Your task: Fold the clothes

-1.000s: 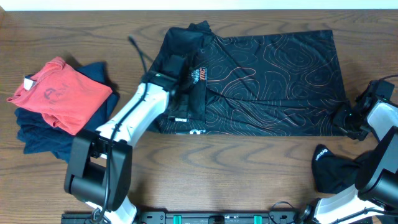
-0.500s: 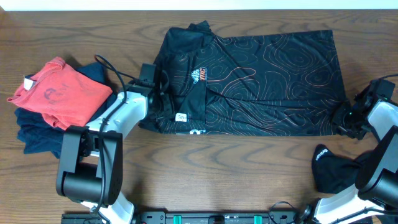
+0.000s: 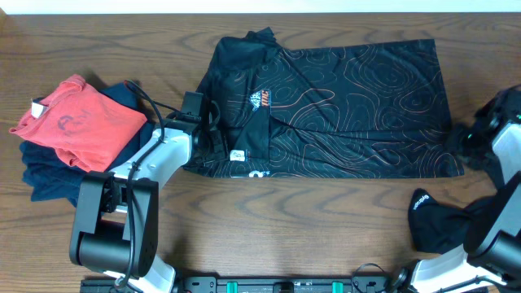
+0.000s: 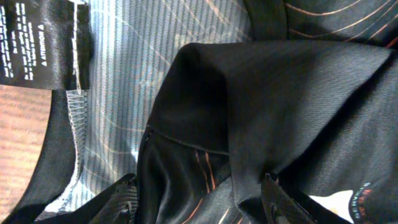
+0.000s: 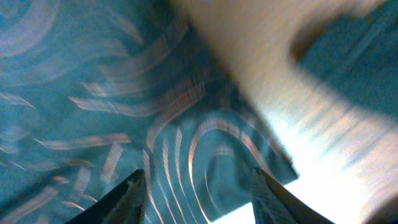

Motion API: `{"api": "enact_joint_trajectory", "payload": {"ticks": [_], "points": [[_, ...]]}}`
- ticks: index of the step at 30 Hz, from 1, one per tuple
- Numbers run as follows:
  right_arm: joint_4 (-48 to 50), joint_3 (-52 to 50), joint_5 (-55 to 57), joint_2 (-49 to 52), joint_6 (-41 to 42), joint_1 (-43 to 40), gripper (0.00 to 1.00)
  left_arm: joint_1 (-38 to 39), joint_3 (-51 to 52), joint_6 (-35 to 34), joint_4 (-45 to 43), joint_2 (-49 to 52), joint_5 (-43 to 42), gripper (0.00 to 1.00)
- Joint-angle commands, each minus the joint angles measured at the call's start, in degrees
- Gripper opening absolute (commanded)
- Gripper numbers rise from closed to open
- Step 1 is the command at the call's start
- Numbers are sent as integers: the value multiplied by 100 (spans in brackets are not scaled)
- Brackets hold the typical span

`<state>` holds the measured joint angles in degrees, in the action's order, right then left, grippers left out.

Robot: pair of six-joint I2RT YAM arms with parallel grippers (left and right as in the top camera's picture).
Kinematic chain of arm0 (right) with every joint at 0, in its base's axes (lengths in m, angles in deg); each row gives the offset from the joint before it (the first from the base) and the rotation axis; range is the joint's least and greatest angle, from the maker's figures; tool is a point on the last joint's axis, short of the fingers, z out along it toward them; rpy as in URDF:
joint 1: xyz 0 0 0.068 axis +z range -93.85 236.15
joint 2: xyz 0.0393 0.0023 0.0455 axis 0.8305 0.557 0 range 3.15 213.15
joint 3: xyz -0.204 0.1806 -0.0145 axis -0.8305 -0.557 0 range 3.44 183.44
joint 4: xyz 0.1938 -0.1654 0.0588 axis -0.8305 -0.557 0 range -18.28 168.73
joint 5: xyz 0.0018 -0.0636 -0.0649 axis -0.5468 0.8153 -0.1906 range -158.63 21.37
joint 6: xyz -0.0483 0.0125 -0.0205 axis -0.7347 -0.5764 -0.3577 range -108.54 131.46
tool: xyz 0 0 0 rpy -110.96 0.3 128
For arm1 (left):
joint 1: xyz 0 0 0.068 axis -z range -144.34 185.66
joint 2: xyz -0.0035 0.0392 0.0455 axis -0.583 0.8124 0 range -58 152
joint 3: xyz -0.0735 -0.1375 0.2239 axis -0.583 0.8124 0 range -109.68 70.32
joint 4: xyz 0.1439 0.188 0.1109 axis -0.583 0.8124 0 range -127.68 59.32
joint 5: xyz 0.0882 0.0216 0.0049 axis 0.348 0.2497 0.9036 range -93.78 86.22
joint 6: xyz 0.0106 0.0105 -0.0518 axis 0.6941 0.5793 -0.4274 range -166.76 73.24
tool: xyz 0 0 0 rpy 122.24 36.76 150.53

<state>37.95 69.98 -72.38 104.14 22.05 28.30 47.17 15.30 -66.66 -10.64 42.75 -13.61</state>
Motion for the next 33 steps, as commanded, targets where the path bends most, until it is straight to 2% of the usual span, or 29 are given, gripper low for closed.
{"api": "enact_joint_trajectory", "payload": {"ticks": [1, 10, 22, 33], "points": [[168, 170, 138, -155, -35, 33, 52, -9, 310, 15, 203, 223, 247, 65], [402, 168, 140, 385, 13, 33, 48, -9, 310, 13, 199, 223, 258, 65], [564, 146, 245, 522, 162, 33, 43, -9, 310, 11, 197, 223, 258, 65], [603, 114, 243, 789, 162, 33, 43, -9, 310, 11, 199, 223, 258, 65]]}}
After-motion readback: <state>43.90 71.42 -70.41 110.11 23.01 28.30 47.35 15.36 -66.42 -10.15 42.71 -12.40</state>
